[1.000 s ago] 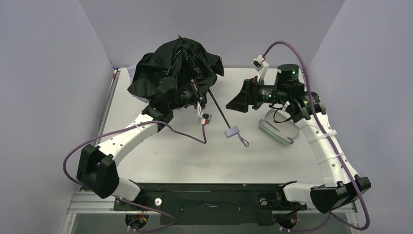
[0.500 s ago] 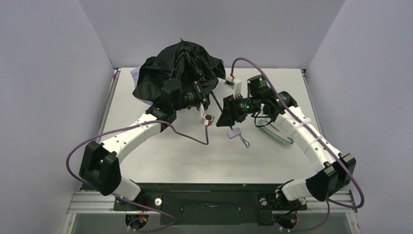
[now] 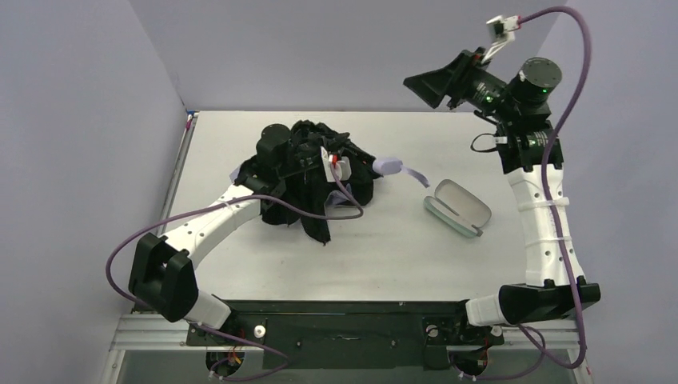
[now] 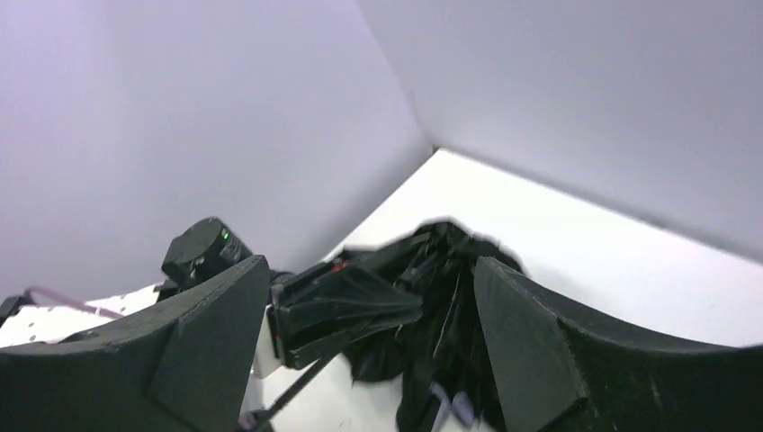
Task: Open the umbrella
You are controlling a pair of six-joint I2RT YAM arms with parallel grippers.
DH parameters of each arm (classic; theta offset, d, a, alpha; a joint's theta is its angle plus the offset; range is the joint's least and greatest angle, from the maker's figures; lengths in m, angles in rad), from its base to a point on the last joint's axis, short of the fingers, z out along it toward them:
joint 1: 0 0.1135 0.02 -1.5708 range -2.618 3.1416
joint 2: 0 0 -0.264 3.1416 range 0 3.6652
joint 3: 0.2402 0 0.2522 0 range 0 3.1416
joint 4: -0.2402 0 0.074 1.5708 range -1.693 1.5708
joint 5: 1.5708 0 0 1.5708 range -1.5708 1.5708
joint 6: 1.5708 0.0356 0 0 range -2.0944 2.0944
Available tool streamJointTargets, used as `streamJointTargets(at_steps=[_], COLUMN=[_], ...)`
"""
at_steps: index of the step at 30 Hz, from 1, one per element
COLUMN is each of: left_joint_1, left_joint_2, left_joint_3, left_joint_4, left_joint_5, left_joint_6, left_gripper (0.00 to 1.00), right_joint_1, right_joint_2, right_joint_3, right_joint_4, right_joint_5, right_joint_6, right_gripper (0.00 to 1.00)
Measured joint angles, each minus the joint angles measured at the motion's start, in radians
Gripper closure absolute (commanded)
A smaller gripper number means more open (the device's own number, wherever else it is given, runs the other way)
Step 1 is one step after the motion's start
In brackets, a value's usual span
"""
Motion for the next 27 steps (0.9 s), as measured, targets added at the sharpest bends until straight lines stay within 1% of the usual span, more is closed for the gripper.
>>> streamJointTargets(at_steps=[2,5,6,11,16,18,20,23,25,27], left_joint_1=[-0.001,0.014,0.024,0.096,0.185,0.212,0.222,0.213,0.208,0.214], left_joint_2=[0.005,0.037,0.051,0.114,0.251,0.278,0.282,0.276,0.28,0.294], left_joint_3=[0.023,0.122,0.162,0.283,0.414,0.415,0.385,0.341,0.345,0.381], left_joint_4=[0.003,0.008,0.019,0.09,0.137,0.15,0.162,0.18,0.177,0.172], left_joint_5=[0.002,0.002,-0.002,-0.037,-0.071,-0.072,-0.071,-0.07,-0.076,-0.085], left_joint_6=[-0.157,-0.432,-0.525,-0.893,-1.184,-1.24,-1.265,-1.271,-1.267,-1.261], left_gripper=[1.0,1.0,1.0,1.0,1.0,1.0,1.0,1.0,1.0,1.0], right_joint_1=[-0.047,-0.061,-0.061,-0.059,-0.059,-0.059,-0.059,-0.059,-0.059,-0.059], right_joint_2=[-0.01,-0.045,-0.058,-0.073,-0.073,-0.073,-0.073,-0.074,-0.074,-0.073], right_joint_3=[0.002,-0.061,-0.092,-0.204,-0.224,-0.224,-0.226,-0.236,-0.244,-0.247], right_joint_4=[0.076,0.129,0.129,0.091,0.044,0.041,0.032,0.02,0.007,-0.005], right_joint_5=[0.01,0.014,0.013,0.01,0.009,0.008,0.008,0.007,0.007,0.007], right_joint_6=[0.037,0.051,0.051,0.024,-0.015,-0.031,-0.047,-0.067,-0.077,-0.083], right_gripper=[0.23,0.23,0.23,0.24,0.24,0.24,0.24,0.24,0.24,0.25])
